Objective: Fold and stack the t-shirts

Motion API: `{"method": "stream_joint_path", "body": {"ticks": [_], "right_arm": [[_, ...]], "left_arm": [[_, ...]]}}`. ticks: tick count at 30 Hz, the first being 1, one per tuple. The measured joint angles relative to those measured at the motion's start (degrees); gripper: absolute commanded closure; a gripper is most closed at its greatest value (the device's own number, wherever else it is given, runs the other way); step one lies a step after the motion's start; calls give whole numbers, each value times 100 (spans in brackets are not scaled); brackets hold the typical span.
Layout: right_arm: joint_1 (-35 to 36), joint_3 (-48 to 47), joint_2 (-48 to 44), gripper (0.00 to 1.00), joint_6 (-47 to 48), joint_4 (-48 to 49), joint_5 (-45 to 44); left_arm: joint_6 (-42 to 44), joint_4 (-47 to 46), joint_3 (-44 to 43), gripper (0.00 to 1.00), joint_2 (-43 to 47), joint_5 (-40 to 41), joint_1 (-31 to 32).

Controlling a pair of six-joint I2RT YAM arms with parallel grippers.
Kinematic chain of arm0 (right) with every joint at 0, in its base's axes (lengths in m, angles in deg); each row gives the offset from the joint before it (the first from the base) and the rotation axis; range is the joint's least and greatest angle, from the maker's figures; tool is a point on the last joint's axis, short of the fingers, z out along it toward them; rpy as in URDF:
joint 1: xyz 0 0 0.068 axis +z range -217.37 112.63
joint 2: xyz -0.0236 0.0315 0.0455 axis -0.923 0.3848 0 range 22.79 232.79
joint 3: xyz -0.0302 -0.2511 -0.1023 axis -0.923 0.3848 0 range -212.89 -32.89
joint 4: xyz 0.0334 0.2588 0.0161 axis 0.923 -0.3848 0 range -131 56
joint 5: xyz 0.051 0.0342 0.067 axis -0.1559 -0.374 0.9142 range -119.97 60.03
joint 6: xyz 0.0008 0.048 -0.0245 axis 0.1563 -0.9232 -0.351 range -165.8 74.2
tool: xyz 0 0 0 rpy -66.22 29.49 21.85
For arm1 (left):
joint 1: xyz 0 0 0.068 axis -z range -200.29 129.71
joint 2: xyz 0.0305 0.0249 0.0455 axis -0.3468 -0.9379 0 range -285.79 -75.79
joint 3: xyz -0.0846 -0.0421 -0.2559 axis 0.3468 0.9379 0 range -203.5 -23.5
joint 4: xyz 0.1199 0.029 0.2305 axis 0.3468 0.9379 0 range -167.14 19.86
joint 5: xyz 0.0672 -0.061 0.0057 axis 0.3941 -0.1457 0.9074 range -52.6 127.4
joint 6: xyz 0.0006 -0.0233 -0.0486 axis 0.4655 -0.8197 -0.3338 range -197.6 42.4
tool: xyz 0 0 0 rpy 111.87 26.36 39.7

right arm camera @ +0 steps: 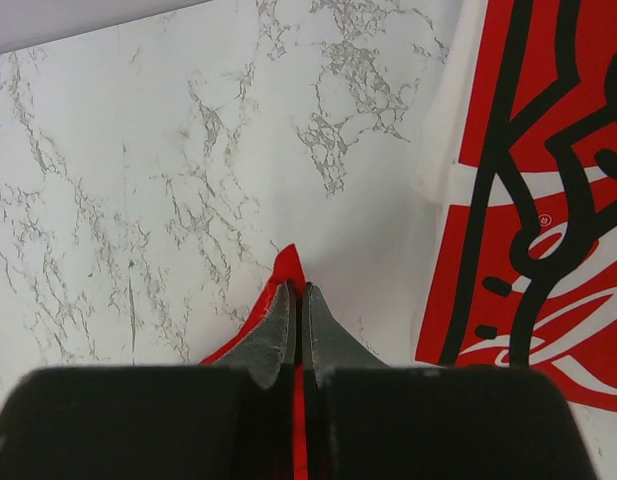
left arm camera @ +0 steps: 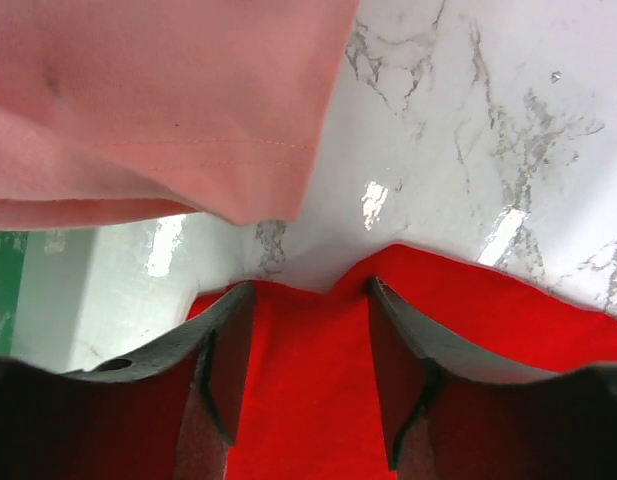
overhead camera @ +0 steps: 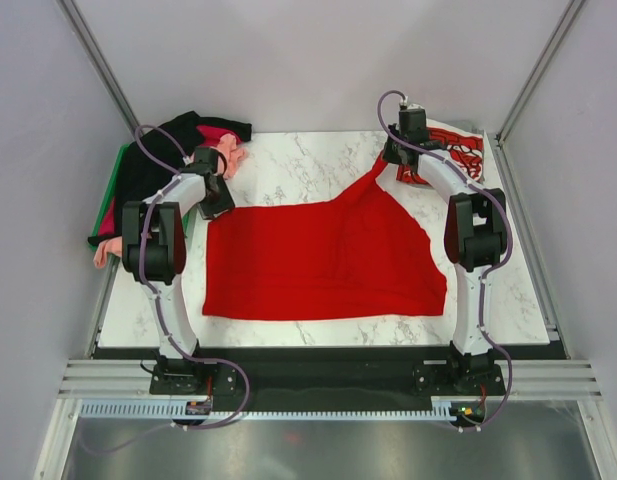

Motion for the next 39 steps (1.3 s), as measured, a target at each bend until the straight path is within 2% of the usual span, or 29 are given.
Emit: {"method": "stream_joint_path", "body": {"ticks": [5, 7, 8, 11, 13, 19, 20, 25, 34, 39], "right_arm": [[0, 28, -4, 100, -17, 24, 33], [0, 37, -4, 100, -15, 26, 101], [0, 37, -4, 100, -13, 28, 168], [9, 37, -17, 100, 24, 46, 476], [35, 76, -72, 100, 94, 83, 649], [275, 938, -901, 100, 291, 232, 911], [321, 1198, -1137, 100, 302, 297, 940], [498, 2798, -2568, 100, 315, 638, 1032], [883, 5141, -4822, 100, 15, 907, 645], [1010, 6015, -5746, 100, -146, 942, 426]], "left_arm": [[42, -114, 7, 69, -11, -203, -33], [70, -133, 4, 72, -11, -326, -37], [79, -140, 4, 78, -11, -365, -35], [94, -140, 4, 88, -4, -516, -35], [94, -105, 9, 91, 39, -608, -35], [96, -26, 374, 94, 772, -616, -22], [94, -15, 501, 98, 986, -592, -17], [35, -28, 1165, 98, 1856, -420, 2], [-120, -42, 2063, 98, 2092, -284, 9], [-142, -59, 2293, 98, 2387, -223, 13]]}}
